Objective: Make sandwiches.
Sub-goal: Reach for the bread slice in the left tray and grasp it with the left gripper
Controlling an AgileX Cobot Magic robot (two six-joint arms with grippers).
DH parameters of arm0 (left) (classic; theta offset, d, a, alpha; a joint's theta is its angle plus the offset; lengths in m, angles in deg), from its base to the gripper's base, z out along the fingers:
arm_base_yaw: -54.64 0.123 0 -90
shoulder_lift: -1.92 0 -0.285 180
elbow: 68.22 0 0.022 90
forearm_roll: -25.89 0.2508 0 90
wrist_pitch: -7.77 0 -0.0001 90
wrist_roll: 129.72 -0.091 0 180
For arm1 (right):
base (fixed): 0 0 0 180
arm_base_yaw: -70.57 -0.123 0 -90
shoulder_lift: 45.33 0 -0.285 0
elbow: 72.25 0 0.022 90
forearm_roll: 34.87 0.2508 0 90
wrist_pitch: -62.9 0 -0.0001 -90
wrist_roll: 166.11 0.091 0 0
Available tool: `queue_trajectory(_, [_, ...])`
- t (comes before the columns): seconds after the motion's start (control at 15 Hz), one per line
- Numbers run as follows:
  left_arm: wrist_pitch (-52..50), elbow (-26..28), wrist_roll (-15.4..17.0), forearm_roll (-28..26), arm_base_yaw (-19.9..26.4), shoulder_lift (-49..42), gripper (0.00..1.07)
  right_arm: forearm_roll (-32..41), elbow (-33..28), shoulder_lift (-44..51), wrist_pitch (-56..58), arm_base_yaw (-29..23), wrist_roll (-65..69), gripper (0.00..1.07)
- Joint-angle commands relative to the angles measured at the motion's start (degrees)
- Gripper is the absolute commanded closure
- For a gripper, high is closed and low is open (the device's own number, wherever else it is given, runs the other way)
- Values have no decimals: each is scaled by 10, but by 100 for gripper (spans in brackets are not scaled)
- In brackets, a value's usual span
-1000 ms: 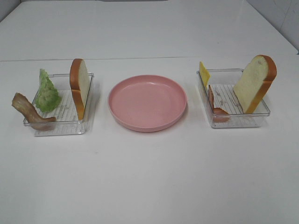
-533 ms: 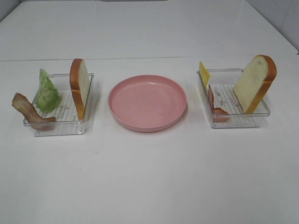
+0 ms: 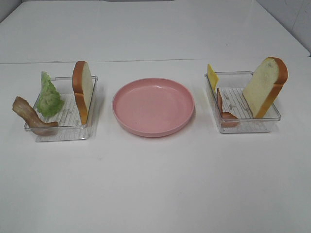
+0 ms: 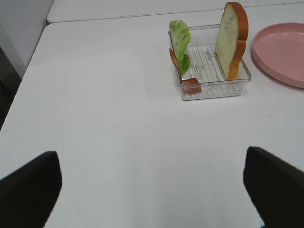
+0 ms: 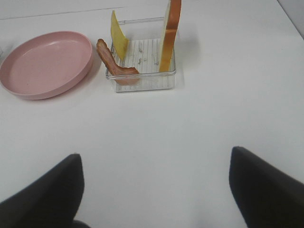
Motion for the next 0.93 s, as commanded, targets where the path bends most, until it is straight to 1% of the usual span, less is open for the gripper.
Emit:
queue_trajectory(0.07, [-5,-1,-2,-6,2,-10,8,3,-2,8,-6,3,-2,29])
queue_trajectory(0.4, [-9,3,-2,-7,2,-9,8,3,-2,8,-6,3,-2,29])
queue_trajectory(0.47, [-16,18,-2,-7,2,-3,8,3,-2,8,-6,3,-2,29])
queue_trajectory(0.6, [-53,46,-1,-8,2,36,8,3,-2,8,-6,3,-2,29])
queue_trajectory(0.67, [-61,50,0,-10,2,48,8,3,-2,8,-6,3,-2,29])
queue_trajectory(0.73, [-75,59,0,-14,2,78,8,3,-2,8,-6,3,-2,29])
queue_trajectory(0.87, [-107,82,0,-30,2,170,8,3,-2,8,-6,3,-2,29])
queue_trajectory(0.93, [-116,119,0,-54,2,274,8,3,-2,8,-6,3,-2,29])
